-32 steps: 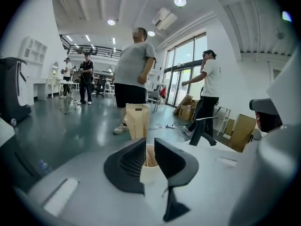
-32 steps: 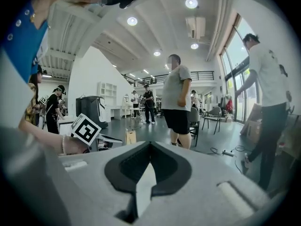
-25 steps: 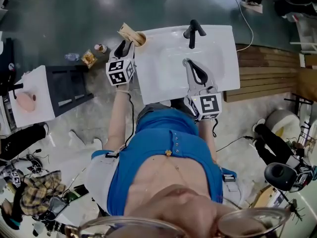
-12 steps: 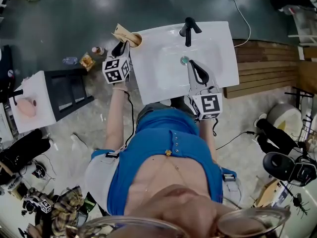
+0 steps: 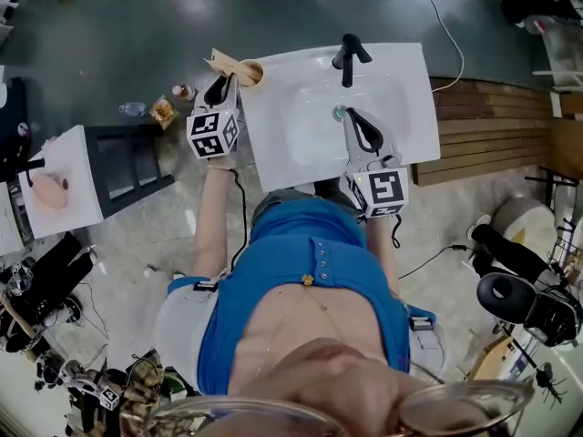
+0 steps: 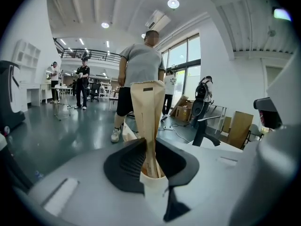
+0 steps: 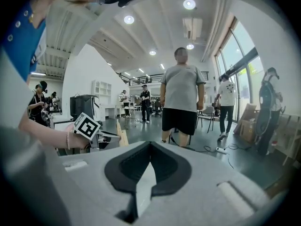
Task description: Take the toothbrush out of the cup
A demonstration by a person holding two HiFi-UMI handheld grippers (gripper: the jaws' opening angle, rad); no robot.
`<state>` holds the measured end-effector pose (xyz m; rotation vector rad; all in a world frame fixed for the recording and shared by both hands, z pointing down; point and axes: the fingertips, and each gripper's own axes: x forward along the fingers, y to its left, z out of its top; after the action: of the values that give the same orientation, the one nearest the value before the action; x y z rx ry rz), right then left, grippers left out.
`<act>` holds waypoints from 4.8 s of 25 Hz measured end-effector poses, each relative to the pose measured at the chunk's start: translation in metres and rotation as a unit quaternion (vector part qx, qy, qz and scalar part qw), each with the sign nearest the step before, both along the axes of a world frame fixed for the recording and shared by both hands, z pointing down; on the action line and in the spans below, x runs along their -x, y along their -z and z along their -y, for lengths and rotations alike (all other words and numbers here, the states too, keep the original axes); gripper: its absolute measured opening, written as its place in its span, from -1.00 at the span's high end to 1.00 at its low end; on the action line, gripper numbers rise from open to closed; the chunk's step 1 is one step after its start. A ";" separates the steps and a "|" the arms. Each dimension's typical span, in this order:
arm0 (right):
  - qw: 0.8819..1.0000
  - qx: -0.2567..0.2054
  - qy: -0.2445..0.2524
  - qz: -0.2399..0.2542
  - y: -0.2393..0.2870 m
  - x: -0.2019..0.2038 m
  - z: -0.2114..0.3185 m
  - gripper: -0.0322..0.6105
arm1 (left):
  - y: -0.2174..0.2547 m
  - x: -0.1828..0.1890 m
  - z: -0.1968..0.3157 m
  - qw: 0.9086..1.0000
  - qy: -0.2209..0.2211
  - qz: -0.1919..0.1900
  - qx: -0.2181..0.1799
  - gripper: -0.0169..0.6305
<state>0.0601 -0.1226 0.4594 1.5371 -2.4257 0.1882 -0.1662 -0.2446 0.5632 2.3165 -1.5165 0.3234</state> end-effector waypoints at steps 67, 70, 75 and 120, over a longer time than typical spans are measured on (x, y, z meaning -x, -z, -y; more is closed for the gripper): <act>0.994 -0.009 0.109 0.016 0.008 0.017 0.016 0.89 | 0.014 -0.016 -0.119 0.994 -0.001 -0.024 0.107 0.77; 0.994 -0.008 0.109 0.015 0.007 0.017 0.015 0.89 | 0.004 -0.019 -0.126 0.992 -0.011 -0.021 0.128 0.77; 0.994 -0.006 0.108 0.015 0.006 0.016 0.016 0.89 | -0.012 -0.021 -0.134 0.987 -0.023 -0.013 0.159 0.76; 1.000 0.015 0.018 0.001 -0.010 -0.022 0.011 0.89 | -0.146 -0.036 -0.123 0.941 -0.016 -0.067 0.331 0.75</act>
<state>0.0824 -0.1338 0.4698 1.4803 -2.4392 0.2166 -0.1299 -0.1218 0.7090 1.7827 -1.0820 0.5702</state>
